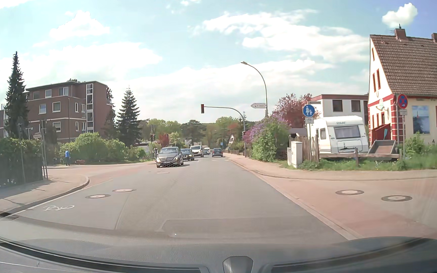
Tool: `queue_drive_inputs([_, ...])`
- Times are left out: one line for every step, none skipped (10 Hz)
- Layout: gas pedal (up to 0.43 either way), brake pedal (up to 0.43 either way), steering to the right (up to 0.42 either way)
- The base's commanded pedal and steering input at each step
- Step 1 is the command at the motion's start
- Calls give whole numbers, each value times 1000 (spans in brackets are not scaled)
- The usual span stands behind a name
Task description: Follow the waypoints while adhering to traffic rules and regulations
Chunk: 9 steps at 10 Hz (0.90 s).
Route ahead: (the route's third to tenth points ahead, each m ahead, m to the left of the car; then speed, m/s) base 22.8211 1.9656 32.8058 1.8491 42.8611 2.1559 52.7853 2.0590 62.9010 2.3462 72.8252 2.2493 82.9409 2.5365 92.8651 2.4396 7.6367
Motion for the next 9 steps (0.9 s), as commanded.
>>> queue_drive_inputs([28, 0, -6])
queue_drive_inputs([28, 0, -6])
queue_drive_inputs([28, 0, -5])
queue_drive_inputs([28, 0, -5])
queue_drive_inputs([28, 0, -5])
queue_drive_inputs([28, 0, -5])
queue_drive_inputs([28, 0, -5])
queue_drive_inputs([28, 0, -5])
queue_drive_inputs([20, 0, -5])
